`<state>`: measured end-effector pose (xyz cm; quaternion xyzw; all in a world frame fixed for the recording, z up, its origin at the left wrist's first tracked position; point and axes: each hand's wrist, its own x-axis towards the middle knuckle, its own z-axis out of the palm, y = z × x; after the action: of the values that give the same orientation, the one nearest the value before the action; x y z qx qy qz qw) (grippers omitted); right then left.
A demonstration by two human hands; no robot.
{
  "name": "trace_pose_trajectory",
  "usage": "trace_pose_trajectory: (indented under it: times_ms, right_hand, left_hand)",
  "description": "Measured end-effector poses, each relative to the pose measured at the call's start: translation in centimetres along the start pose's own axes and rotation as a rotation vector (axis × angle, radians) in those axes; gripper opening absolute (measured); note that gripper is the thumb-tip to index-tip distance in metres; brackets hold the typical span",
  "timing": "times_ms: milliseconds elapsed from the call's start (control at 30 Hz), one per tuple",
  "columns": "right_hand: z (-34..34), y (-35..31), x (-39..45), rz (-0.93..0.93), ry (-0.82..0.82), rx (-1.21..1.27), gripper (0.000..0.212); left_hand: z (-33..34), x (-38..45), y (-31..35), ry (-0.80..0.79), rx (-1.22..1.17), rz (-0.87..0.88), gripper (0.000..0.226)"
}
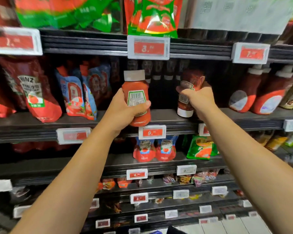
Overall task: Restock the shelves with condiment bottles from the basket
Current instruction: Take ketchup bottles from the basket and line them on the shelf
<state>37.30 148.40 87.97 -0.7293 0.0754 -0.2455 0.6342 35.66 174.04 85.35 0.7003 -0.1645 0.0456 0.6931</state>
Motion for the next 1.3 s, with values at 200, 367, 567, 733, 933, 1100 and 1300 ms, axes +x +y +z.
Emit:
trace_pose_trajectory:
  times_ms: [200,367,567,733,933,1100,1300]
  right_hand:
    - [0.5,1.9,1.5,0.006,0.060,-0.024,0.059]
    - [-1.9,1.9,-1.0,-0.226,0.095,-0.146,0.064]
    - [-1.2,1.7,-7.8,-0.854,-0.151,-0.406,0.058]
    - [2.5,-0.4,-7.0,-0.967,-0.497,-0.629,0.076]
    - [4.3,-2.2,-6.6,-0.950,-0.581,-0.586,0.063]
    - [4.6,-5.8,-5.2,-0.665,-0.443,-0.451,0.072]
    - [5.3,-7.5,-3.1,-0.483,-0.450,-0.448,0.033]
  left_hand:
    - [1.7,1.3,-0.3,0.092,-0.080,-0.119,0.063]
    - [1.9,1.6,0.4,0.056,-0.210,-0.225,0.057]
    - [1.8,1.7,2.2,-0.016,-0.366,-0.386,0.030]
    - [1.5,1.2,3.4,-0.174,-0.347,-0.466,0.025]
    - [0.1,0.7,3.7,-0.204,-0.332,-0.461,0.037]
    - [-1.7,0.8,4.4,-0.375,-0.208,-0.427,0.050]
    - [-1.7,1.7,3.6,-0.068,0.039,-0.251,0.033]
